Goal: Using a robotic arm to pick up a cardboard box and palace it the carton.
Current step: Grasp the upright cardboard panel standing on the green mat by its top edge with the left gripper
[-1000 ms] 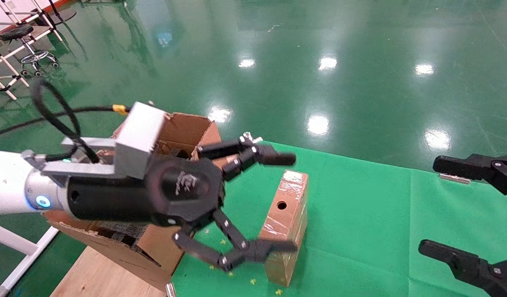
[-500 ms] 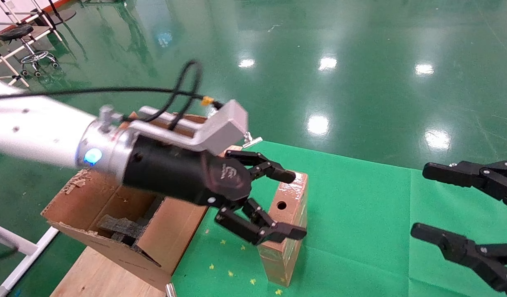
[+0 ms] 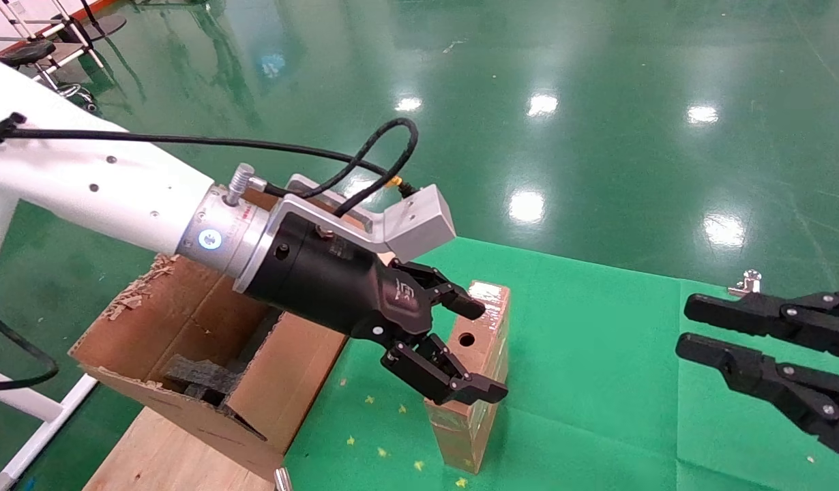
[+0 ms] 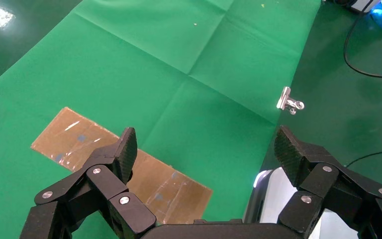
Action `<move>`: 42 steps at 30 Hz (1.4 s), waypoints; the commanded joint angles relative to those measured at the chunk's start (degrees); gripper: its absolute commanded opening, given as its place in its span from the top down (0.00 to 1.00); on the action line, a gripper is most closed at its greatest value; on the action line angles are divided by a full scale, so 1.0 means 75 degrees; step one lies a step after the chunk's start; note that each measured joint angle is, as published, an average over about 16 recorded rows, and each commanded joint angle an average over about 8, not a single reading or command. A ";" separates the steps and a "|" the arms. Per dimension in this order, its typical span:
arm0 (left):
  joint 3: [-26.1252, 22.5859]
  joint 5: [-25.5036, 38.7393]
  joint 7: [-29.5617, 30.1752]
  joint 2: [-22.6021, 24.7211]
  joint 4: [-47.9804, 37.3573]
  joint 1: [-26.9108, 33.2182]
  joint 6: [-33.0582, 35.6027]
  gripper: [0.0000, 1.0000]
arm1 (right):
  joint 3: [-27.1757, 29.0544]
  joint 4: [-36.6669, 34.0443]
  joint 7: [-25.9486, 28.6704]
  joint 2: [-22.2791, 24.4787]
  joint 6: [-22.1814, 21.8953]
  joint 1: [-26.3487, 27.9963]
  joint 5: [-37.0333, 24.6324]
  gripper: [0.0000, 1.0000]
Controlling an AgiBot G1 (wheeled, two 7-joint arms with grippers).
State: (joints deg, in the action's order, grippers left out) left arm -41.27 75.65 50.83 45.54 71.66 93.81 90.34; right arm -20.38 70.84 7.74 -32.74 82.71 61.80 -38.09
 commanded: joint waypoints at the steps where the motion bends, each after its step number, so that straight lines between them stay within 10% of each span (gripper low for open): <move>1: 0.0031 -0.0049 -0.0061 -0.0025 0.0003 -0.0052 -0.0017 0.00 | 0.0000 0.0000 0.0000 0.0000 0.0000 0.0000 0.0000 1.00; 17: -0.1696 0.1233 0.2889 0.1032 -0.0975 0.1477 0.0029 0.00 | 0.0000 -0.0001 0.0000 0.0000 0.0000 0.0000 0.0001 1.00; 32: -0.3090 0.1410 0.3565 0.1910 -0.1928 0.1938 -0.0066 0.00 | -0.0001 -0.0001 0.0000 0.0000 0.0000 0.0000 0.0001 1.00; 40: -0.3479 0.1581 0.3805 0.2249 -0.1947 0.2048 -0.0137 0.00 | -0.0001 -0.0001 -0.0001 0.0000 0.0000 0.0000 0.0001 0.10; 42: -0.3550 0.1619 0.3873 0.2318 -0.1941 0.2058 -0.0156 0.00 | -0.0001 -0.0001 -0.0001 0.0000 0.0000 0.0000 0.0001 0.00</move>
State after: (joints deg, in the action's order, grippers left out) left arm -67.80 87.82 79.85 62.87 57.12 109.20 89.20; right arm -20.38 70.83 7.74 -32.74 82.70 61.80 -38.09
